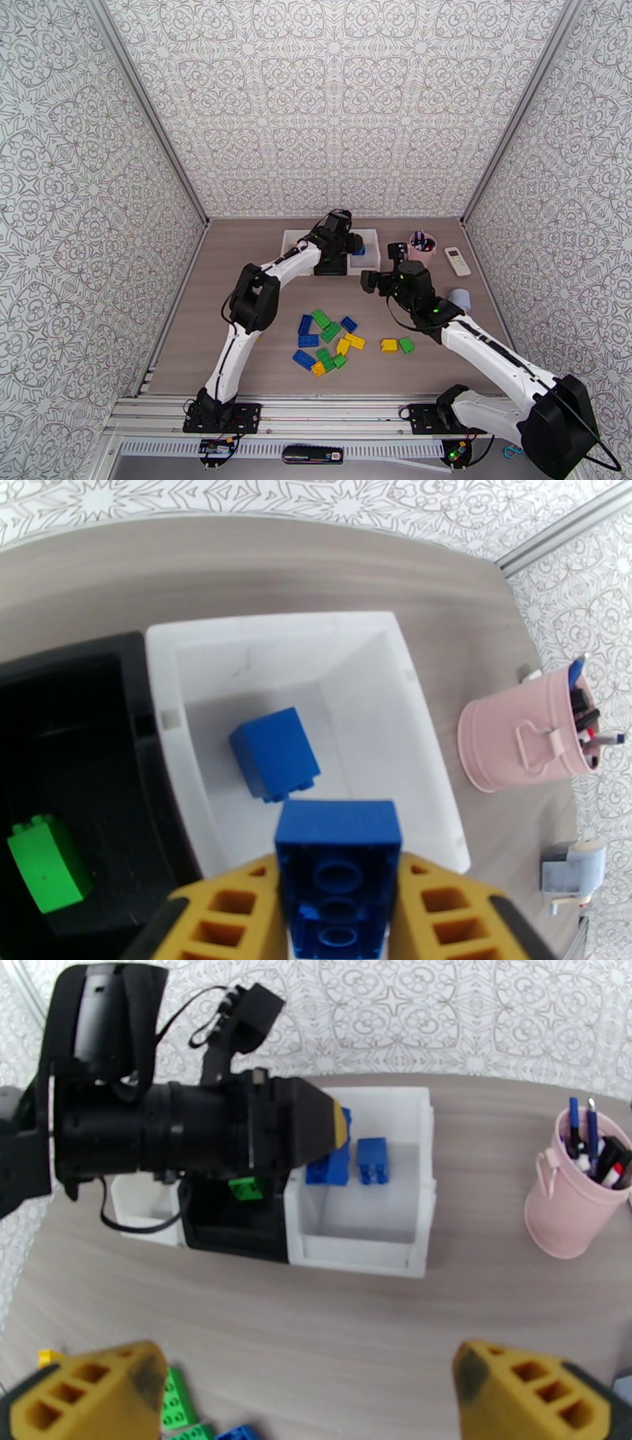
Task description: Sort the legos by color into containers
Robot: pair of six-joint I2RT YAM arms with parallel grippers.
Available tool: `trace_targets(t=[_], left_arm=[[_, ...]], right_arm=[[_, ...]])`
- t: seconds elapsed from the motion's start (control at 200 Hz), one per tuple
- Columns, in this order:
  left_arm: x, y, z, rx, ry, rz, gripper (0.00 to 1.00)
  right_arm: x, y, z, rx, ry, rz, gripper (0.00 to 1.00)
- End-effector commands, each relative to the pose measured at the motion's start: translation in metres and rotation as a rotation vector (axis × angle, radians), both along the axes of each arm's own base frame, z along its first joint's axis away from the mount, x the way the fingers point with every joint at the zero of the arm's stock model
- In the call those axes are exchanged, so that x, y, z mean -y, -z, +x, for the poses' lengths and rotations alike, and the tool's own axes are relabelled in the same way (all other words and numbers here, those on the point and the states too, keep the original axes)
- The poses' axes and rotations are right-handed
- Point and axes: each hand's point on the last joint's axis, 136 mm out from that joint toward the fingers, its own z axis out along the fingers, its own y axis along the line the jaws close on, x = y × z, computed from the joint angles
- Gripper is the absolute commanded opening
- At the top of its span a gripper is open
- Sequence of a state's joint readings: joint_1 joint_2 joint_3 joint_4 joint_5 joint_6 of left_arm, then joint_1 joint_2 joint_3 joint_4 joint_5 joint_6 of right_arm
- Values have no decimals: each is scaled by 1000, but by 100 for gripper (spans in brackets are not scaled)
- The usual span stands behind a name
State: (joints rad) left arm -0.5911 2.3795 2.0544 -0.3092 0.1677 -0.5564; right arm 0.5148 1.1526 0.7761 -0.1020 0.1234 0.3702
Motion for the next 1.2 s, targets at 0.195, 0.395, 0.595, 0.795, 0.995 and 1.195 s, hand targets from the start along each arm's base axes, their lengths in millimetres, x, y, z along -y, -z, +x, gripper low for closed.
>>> trace_targets(t=[0.195, 0.395, 0.595, 0.795, 0.995, 1.195], left_arm=[[-15, -47, -7, 134, 23, -14, 75], [-56, -76, -36, 206, -4, -12, 87], [-102, -83, -70, 282, -34, 66, 97], [-145, -77, -103, 327, -65, 125, 100], [-173, -75, -122, 368, -91, 175, 100], [-184, -75, -128, 395, -111, 165, 100]], right_arm=[[-7, 25, -10, -111, -86, -75, 100], [-23, 47, -27, -176, -197, -199, 100], [-43, 65, -46, -230, -276, -284, 100], [-60, 89, -61, -323, -328, -343, 96], [-79, 118, -74, -424, -403, -434, 95], [-90, 141, -79, -499, -438, -490, 95]])
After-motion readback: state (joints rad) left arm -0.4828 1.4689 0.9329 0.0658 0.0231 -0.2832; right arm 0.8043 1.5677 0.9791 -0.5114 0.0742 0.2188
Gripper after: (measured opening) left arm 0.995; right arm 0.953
